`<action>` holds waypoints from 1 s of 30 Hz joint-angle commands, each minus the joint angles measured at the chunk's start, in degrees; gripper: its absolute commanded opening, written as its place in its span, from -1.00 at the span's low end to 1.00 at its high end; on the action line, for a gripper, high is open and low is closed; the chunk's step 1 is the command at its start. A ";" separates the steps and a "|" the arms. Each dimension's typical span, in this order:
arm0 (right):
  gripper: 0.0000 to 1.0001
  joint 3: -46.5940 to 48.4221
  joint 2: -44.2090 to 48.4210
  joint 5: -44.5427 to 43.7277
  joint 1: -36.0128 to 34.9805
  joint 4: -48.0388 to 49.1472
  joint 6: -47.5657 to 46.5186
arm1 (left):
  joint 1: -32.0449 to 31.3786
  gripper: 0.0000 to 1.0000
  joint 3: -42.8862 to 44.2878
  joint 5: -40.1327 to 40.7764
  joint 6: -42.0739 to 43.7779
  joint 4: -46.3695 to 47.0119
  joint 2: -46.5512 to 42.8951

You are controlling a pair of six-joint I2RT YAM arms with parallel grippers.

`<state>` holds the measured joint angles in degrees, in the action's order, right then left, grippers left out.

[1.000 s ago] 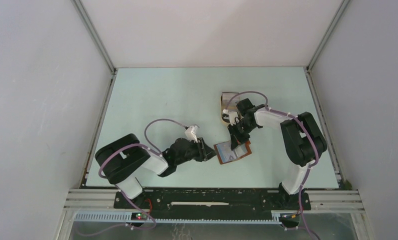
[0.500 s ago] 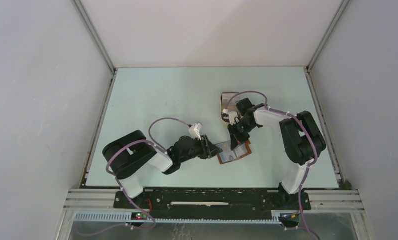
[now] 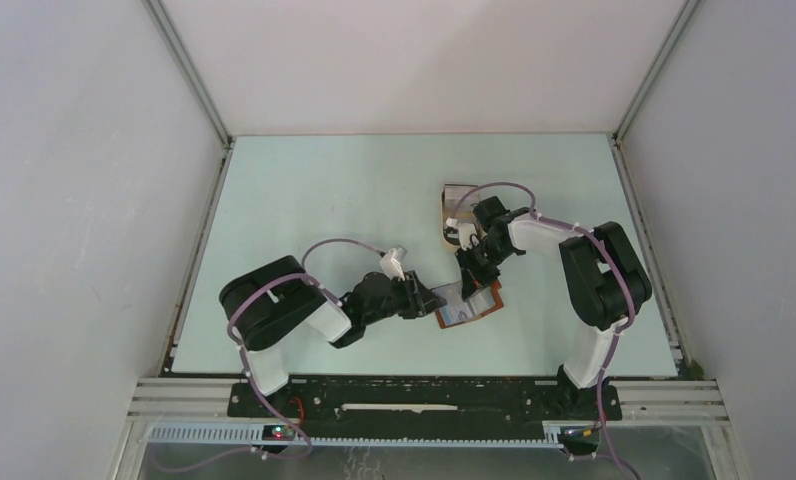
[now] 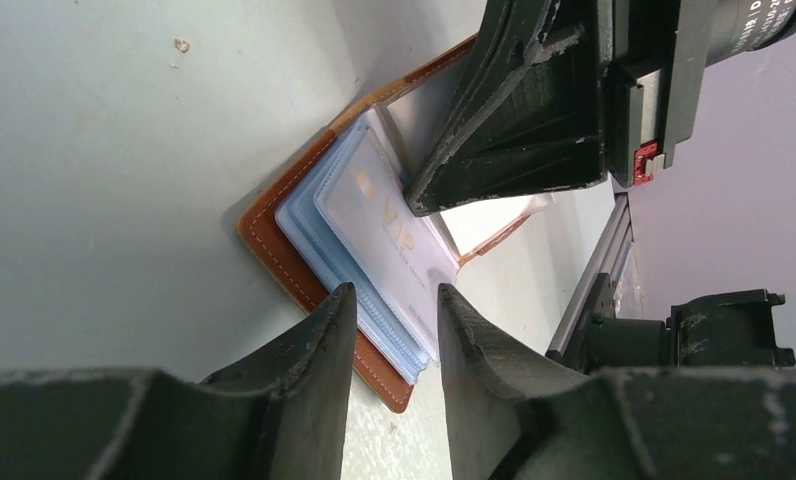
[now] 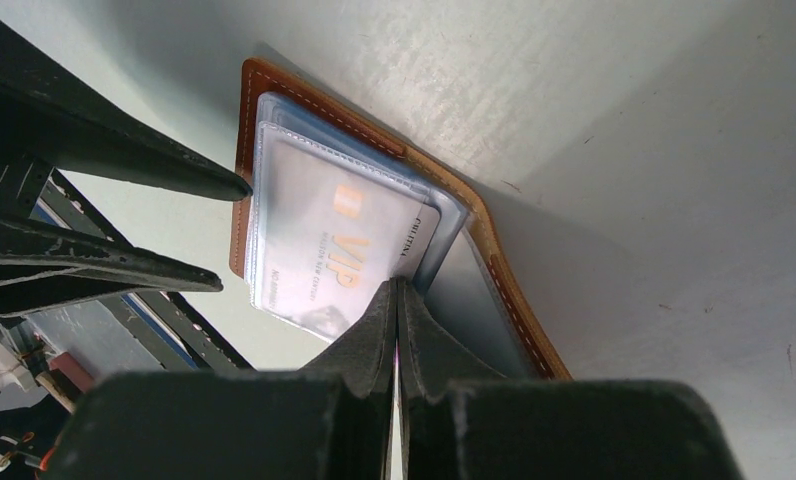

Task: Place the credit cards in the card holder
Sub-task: Turn over the card slot in the card holder.

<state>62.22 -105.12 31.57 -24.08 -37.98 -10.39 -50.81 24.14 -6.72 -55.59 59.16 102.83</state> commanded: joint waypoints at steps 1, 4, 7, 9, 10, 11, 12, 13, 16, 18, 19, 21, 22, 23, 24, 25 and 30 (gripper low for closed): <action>-0.90 0.80 -1.05 -1.88 0.14 -0.24 -1.38 | 0.36 -0.18 2.66 -0.92 -1.15 3.04 0.97; -0.90 0.81 -1.06 -1.95 0.14 -0.25 -1.38 | 0.43 -0.19 2.75 -1.18 -1.36 3.57 1.40; -0.90 0.88 -1.01 -2.00 0.12 -0.16 -1.34 | 0.45 -0.19 2.75 -1.28 -1.36 3.60 1.34; -0.90 0.83 -1.05 -2.02 0.04 -0.17 -1.38 | 0.45 -0.19 2.75 -1.38 -1.36 3.55 1.25; -0.90 0.82 -1.06 -1.97 0.10 -0.16 -1.38 | 0.45 -0.19 2.69 -1.37 -1.36 3.67 1.13; -0.90 0.83 -1.10 -1.98 0.16 -0.13 -1.38 | 0.45 -0.20 2.67 -1.38 -1.36 3.68 1.07; -0.90 0.80 -1.08 -2.02 0.09 -0.16 -1.38 | 0.42 -0.19 2.67 -1.40 -1.36 3.67 0.87; -0.90 0.85 -1.05 -1.99 0.12 -0.13 -1.38 | 0.44 -0.20 2.67 -1.29 -1.36 3.68 0.88; -0.90 0.85 -1.05 -1.97 0.08 -0.16 -1.36 | 0.45 -0.20 2.80 -1.32 -1.44 3.56 1.15; -0.90 0.83 -0.97 -2.00 0.13 -0.12 -1.38 | 0.52 -0.20 2.80 -1.39 -1.61 3.60 1.39; -0.90 0.81 -0.96 -1.97 0.09 -0.10 -1.32 | 0.52 -0.20 2.89 -1.41 -1.70 3.48 1.48; -0.90 0.81 -0.92 -2.01 0.08 -0.12 -1.30 | 0.62 -0.20 3.03 -1.40 -1.86 2.98 1.65; -0.90 0.82 -0.96 -2.03 0.08 -0.15 -1.30 | 0.62 -0.20 3.02 -1.23 -1.92 2.64 1.58; -0.90 0.88 -0.96 -2.02 0.11 -0.14 -1.34 | 0.69 -0.20 2.95 -1.00 -2.08 2.16 1.48; -0.90 0.87 -1.01 -2.03 0.09 -0.12 -1.35 | 0.71 -0.20 2.79 -0.68 -2.19 1.78 1.33; -0.90 0.81 -1.02 -1.97 0.08 -0.09 -1.34 | 0.71 -0.21 2.62 -0.47 -2.23 1.42 0.97; -0.90 0.83 -1.12 -1.94 0.07 -0.04 -1.38 | 0.71 -0.20 2.54 -0.46 -2.43 0.57 0.55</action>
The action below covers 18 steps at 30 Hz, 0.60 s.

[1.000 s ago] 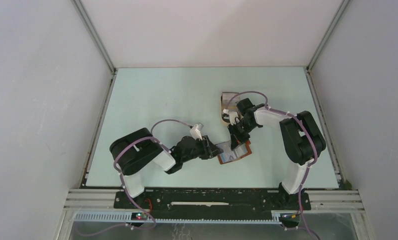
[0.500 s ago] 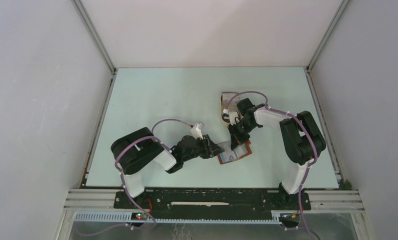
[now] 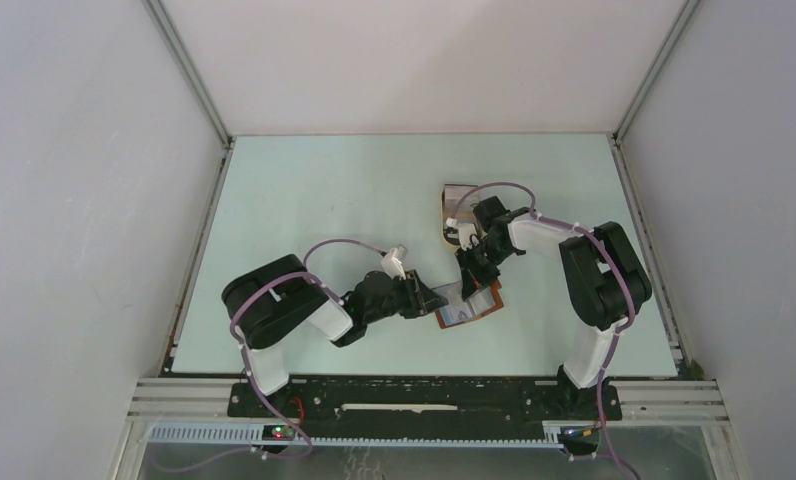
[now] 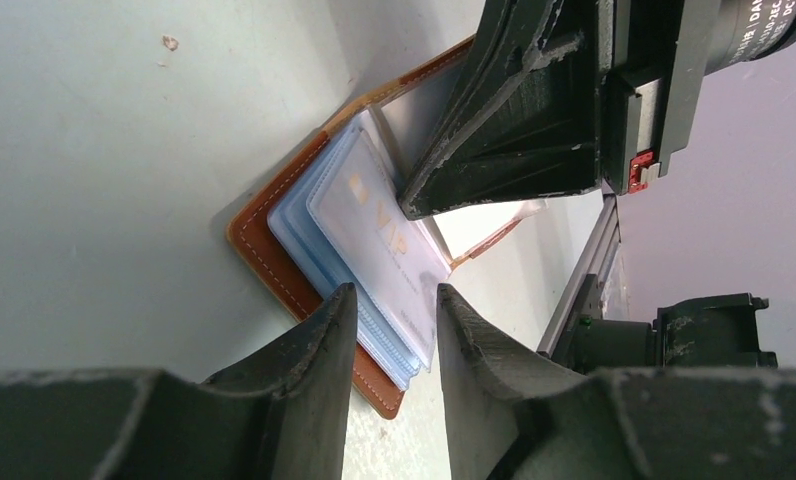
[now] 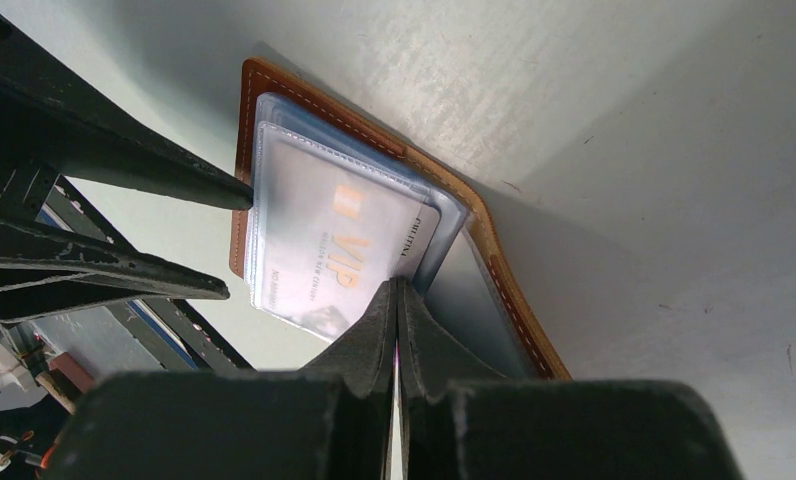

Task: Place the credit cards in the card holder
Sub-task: Turn over the card slot in the card holder.

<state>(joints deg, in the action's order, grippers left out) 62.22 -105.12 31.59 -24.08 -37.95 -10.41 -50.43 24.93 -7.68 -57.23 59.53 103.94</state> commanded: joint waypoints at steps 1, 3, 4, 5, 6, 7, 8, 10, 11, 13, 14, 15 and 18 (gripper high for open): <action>-0.90 0.84 -1.06 -1.96 0.08 -0.10 -1.36 | 0.29 -0.20 1.97 0.33 -0.96 0.26 -0.41; -0.90 0.81 -0.99 -1.92 0.08 -0.09 -1.36 | 0.29 -0.20 2.29 0.06 -1.25 0.33 -0.25; -0.90 0.84 -0.97 -1.92 0.08 -0.10 -1.36 | 0.31 -0.20 2.42 -0.05 -1.30 0.33 -0.28; -0.90 0.82 -0.96 -1.91 0.08 -0.04 -1.36 | 0.29 -0.20 2.47 -0.03 -1.37 0.33 -0.24; -0.90 0.83 -0.96 -1.93 0.08 -0.09 -1.36 | 0.25 -0.20 2.56 -0.09 -1.34 0.33 -0.27; -0.90 0.83 -0.96 -1.94 0.08 -0.06 -1.36 | 0.30 -0.20 2.60 -0.13 -1.32 0.28 -0.25; -0.90 0.84 -0.96 -1.93 0.08 -0.10 -1.36 | 0.29 -0.20 2.73 -0.20 -1.38 0.24 -0.23; -0.90 0.80 -0.96 -1.95 0.08 -0.06 -1.36 | 0.30 -0.20 2.84 -0.31 -1.41 0.26 0.06; -0.90 0.85 -0.96 -1.84 0.08 -0.04 -1.36 | 0.35 -0.20 2.92 -0.44 -1.45 0.24 0.16; -0.90 0.82 -0.89 -1.87 0.08 -0.10 -1.36 | 0.40 -0.20 3.08 -0.59 -1.52 0.24 0.27; -0.90 0.83 -0.88 -1.87 0.08 -0.10 -1.30 | 0.40 -0.20 3.25 -0.70 -1.56 0.28 0.39; -0.90 0.85 -0.88 -1.76 0.08 -0.08 -1.29 | 0.42 -0.20 3.40 -0.76 -1.61 0.24 0.47; -0.90 0.80 -0.84 -1.75 0.08 -0.10 -1.27 | 0.40 -0.20 3.96 -1.17 -1.61 0.24 0.65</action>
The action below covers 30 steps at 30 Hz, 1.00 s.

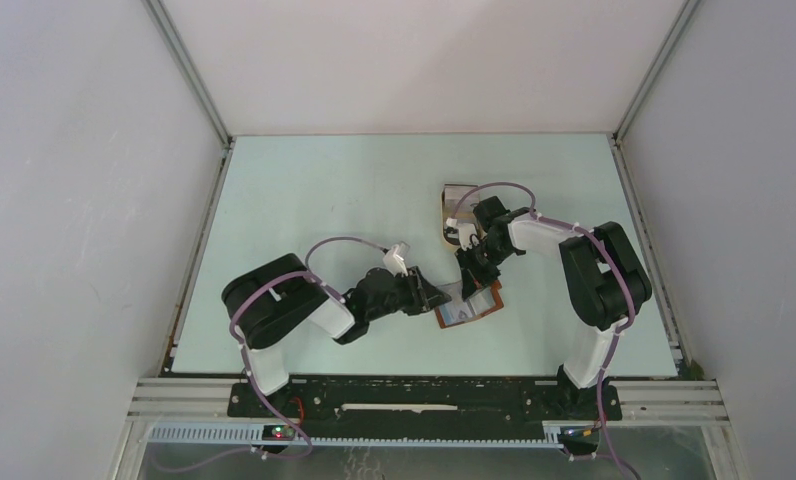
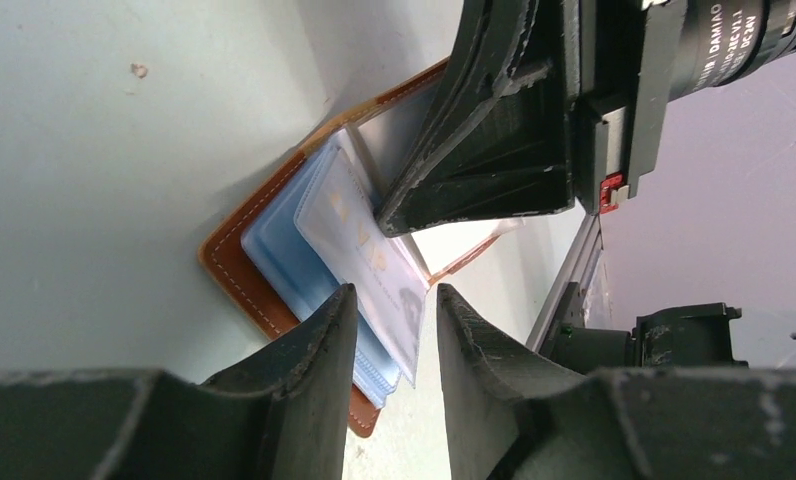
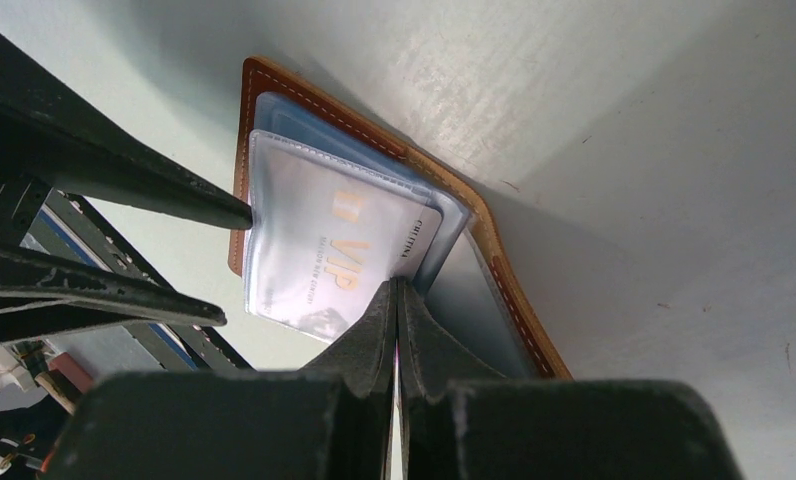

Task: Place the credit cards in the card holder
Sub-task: Turn over the card slot in the card holder.

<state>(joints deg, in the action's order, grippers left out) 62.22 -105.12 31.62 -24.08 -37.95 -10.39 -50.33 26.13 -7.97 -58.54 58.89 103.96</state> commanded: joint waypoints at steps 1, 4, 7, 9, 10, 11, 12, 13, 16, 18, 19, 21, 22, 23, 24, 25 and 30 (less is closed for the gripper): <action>-0.90 0.82 -0.84 -1.77 0.08 -0.10 -1.30 | 0.27 -0.20 2.87 -0.92 -0.28 0.87 0.65; -0.89 0.83 -0.79 -1.71 0.06 -0.09 -1.32 | 0.30 -0.20 3.22 -1.07 -0.26 0.61 0.87; -0.87 0.82 -0.57 -1.30 0.08 -0.02 -1.38 | 0.31 -0.20 3.40 -1.23 -0.34 0.61 1.01; -0.82 0.88 -0.05 -0.47 0.10 -0.01 -1.42 | 0.30 -0.20 3.61 -1.42 -0.42 1.01 1.23; -0.80 0.86 0.33 0.06 0.16 0.06 -1.47 | 0.39 -0.20 3.70 -1.56 -0.43 1.24 1.32; -0.75 0.84 0.81 0.48 0.16 0.12 -1.45 | 0.36 -0.21 3.89 -1.82 -0.50 1.49 1.43; -0.71 0.87 1.32 0.88 0.24 0.17 -1.43 | 0.39 -0.21 4.04 -1.95 -0.55 1.83 1.54; -0.67 0.88 1.88 1.20 0.32 0.26 -1.47 | 0.37 -0.20 4.16 -2.11 -0.64 2.17 1.63; -0.59 0.88 3.17 1.60 0.51 0.27 -1.43 | 0.54 -0.20 4.51 -2.86 -1.22 3.91 2.37; -0.56 0.87 3.73 1.61 0.76 0.29 -1.55 | 0.66 -0.21 4.69 -3.38 -1.97 5.85 3.20; -0.56 0.87 3.96 1.61 0.90 0.28 -1.63 | 0.67 -0.21 4.78 -3.72 -2.27 6.71 3.81; -0.53 0.87 4.32 1.68 1.24 0.29 -1.65 | 0.75 -0.21 5.09 -4.15 -2.90 8.05 4.63; -0.52 0.84 4.62 1.73 1.41 0.35 -1.67 | 0.68 -0.21 5.26 -4.29 -3.04 8.54 4.97; -0.50 0.86 4.92 1.70 1.48 0.36 -1.77 | 0.75 -0.22 5.39 -4.35 -3.14 8.69 5.27; -0.48 0.86 5.45 1.69 1.65 0.38 -1.82 | 0.72 -0.22 5.66 -4.41 -3.23 8.80 5.47; -0.44 0.86 5.90 1.69 1.78 0.43 -1.90 | 0.73 -0.22 5.95 -4.41 -3.22 8.73 5.69; -0.34 0.83 8.94 1.22 2.18 0.73 -2.30 | 0.84 -0.23 7.87 -5.01 -3.31 8.72 6.67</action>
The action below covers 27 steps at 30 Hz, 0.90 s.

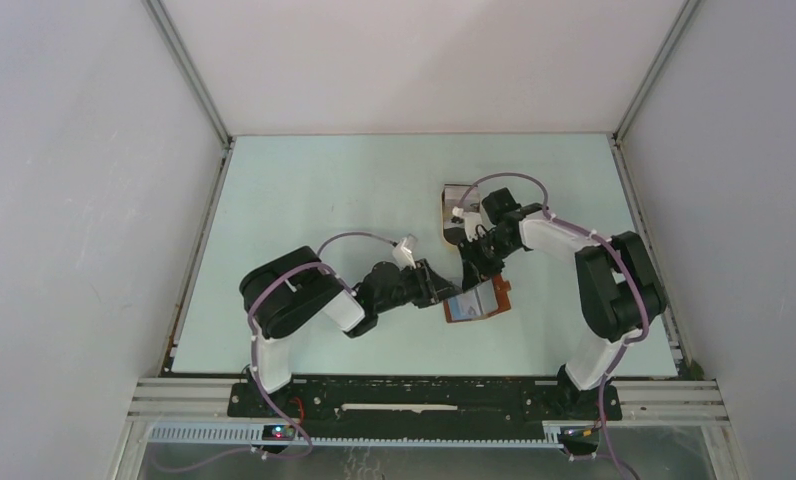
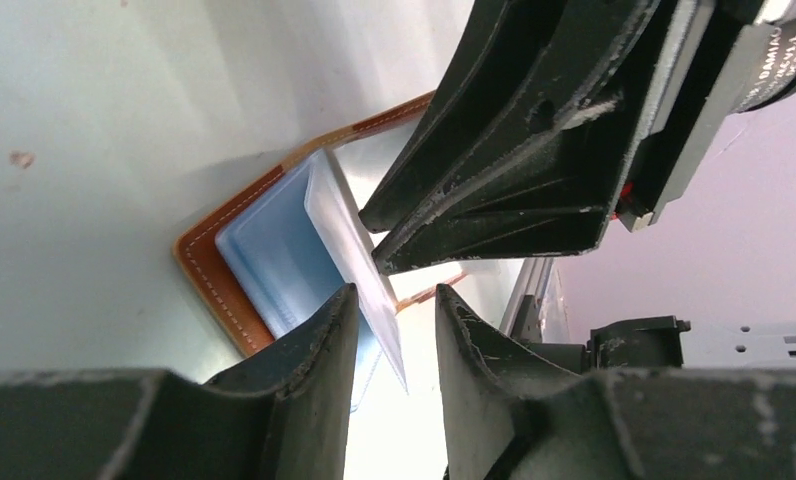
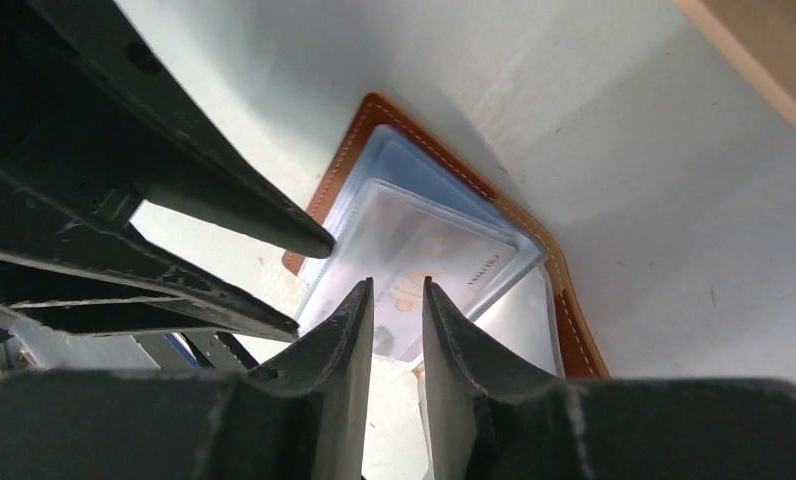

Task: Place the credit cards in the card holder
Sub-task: Turn over the card slot in the card holder.

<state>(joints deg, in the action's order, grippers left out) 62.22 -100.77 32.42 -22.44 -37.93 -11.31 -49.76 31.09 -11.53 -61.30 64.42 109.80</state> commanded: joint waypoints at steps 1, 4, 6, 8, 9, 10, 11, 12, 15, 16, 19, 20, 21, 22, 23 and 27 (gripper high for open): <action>-0.34 0.87 5.26 0.30 0.67 0.61 -1.45 | 0.23 -0.23 3.25 -1.60 -0.56 3.05 1.08; -0.35 0.85 7.40 -0.54 1.21 0.47 -2.13 | 0.25 -0.23 4.15 -1.79 -0.53 2.68 1.52; -0.35 0.85 8.69 -1.99 1.84 0.27 -2.79 | 0.25 -0.23 4.58 -1.91 -0.66 2.60 1.79; -0.37 0.83 9.24 -5.00 2.22 -0.28 -3.91 | 0.27 -0.23 5.28 -2.21 -0.65 2.36 2.08; -0.38 0.88 9.04 -6.29 2.49 -0.64 -4.61 | 0.24 -0.24 5.70 -2.49 -0.66 2.26 2.26; -0.41 0.81 8.83 -7.04 2.81 -1.15 -5.32 | 0.23 -0.24 6.10 -2.74 -0.73 2.13 2.39; -0.42 0.88 8.66 -7.71 3.41 -1.52 -5.87 | 0.27 -0.24 6.54 -2.95 -0.75 1.97 2.54; -0.43 0.88 8.64 -8.25 4.08 -1.75 -6.29 | 0.27 -0.23 7.02 -3.20 -0.68 1.82 2.64; -0.44 0.88 9.78 -9.24 6.75 -2.03 -7.23 | 0.27 -0.24 8.46 -4.07 -0.58 0.73 3.02; -0.44 0.84 10.13 -9.67 7.58 -2.32 -7.57 | 0.27 -0.24 8.99 -4.45 -0.49 0.32 3.17; -0.43 0.82 10.26 -11.16 9.33 -3.66 -8.79 | -0.03 -0.24 10.64 -5.68 -0.39 -0.59 3.55; -0.43 0.84 9.98 -11.51 9.72 -4.45 -9.29 | -0.19 -0.24 11.16 -6.09 -0.23 -1.00 3.69; -0.43 0.82 9.48 -11.54 10.11 -5.04 -9.49 | -0.33 -0.24 11.81 -6.44 -0.04 -1.57 3.81; -0.43 0.83 8.76 -11.47 10.32 -5.52 -9.80 | -0.54 -0.24 12.46 -6.83 0.11 -2.03 3.95; -0.43 0.80 7.99 -11.42 10.39 -5.93 -10.11 | -0.84 -0.24 13.25 -7.25 0.20 -2.55 4.14; -0.44 0.82 5.30 -11.58 10.40 -6.76 -10.88 | -1.71 -0.24 17.16 -10.07 0.46 -4.92 6.06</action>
<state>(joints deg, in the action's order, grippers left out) 62.22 -93.56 21.52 -11.97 -42.63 -19.84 -50.39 43.48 -17.65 -61.52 61.43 113.99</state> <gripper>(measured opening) 0.283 0.383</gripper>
